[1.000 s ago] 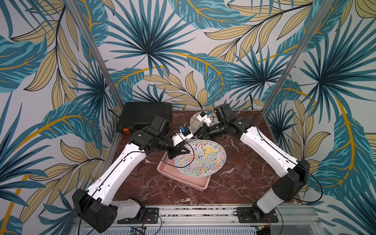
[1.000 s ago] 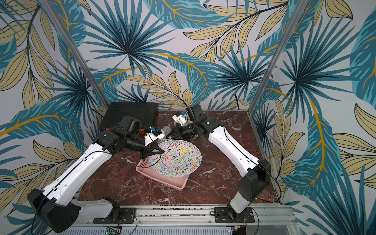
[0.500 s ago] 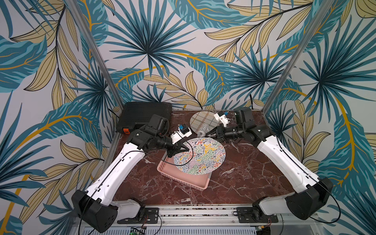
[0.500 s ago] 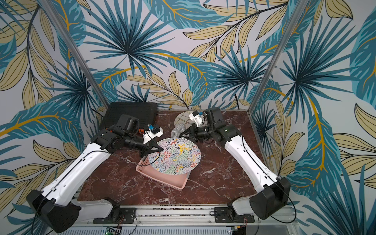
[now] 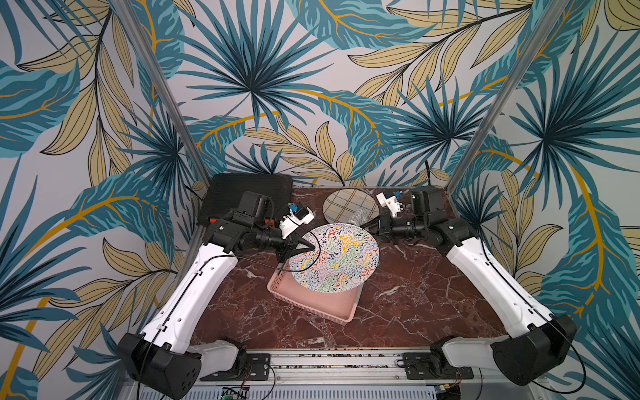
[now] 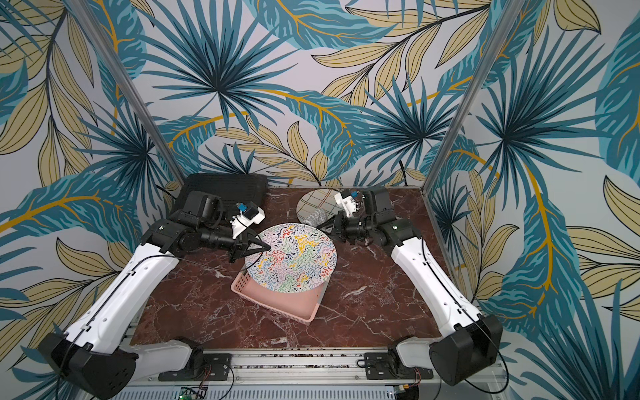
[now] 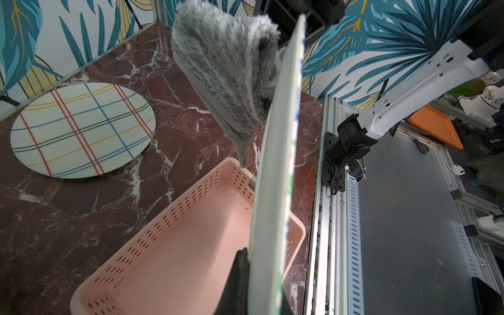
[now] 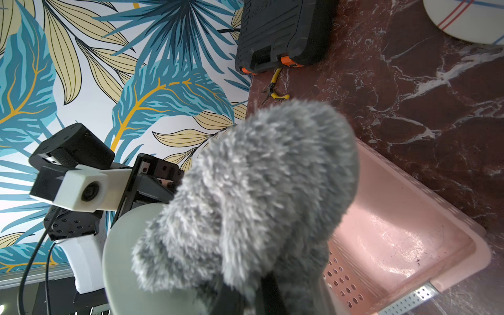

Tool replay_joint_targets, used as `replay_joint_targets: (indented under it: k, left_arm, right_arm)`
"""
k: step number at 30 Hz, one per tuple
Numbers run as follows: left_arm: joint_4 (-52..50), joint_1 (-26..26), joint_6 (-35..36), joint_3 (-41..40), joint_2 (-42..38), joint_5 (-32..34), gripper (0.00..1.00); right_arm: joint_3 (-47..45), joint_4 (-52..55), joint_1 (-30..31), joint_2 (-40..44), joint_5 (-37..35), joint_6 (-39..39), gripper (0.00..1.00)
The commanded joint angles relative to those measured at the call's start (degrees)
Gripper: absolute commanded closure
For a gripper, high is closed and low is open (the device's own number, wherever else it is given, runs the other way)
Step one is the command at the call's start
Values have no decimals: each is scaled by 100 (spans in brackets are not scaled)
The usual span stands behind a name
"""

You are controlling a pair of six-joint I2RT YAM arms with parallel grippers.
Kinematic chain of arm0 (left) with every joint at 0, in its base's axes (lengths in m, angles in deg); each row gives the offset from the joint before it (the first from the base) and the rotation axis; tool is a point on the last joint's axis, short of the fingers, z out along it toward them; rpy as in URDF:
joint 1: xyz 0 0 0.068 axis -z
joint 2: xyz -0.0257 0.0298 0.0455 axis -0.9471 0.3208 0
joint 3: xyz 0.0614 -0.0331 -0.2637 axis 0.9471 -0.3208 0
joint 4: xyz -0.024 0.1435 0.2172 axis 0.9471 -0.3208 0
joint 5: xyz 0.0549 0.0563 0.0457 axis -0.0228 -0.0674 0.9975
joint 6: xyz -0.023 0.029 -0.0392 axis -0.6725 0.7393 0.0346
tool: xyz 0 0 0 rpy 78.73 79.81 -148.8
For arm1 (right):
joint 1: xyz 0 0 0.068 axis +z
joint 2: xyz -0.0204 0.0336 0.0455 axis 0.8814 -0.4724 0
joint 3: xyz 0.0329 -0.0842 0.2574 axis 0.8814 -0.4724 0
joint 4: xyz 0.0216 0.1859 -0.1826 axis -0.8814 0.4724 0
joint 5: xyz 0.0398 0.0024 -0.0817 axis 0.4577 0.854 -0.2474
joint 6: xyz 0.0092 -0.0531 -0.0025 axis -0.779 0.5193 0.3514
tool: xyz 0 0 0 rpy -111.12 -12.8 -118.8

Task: Wipe the wet plate dry
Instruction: Wipe the plate with towel.

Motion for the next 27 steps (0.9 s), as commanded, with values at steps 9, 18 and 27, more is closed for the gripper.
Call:
replay_joint_targets:
  k: [9,18,27]
  left_arm:
    - [1284,-483,-1121,-20,-112,572,100]
    - [1835,-538,-2095,-38,23,467,100]
    - [2401,-564,-2975,-74,213,6,100]
  right_arm:
    - [-310,300,-224,543,418,8,100]
    - [-701,137,-247,698,199,5,100]
    - [-1384,-535,-241,930,89,-192,100]
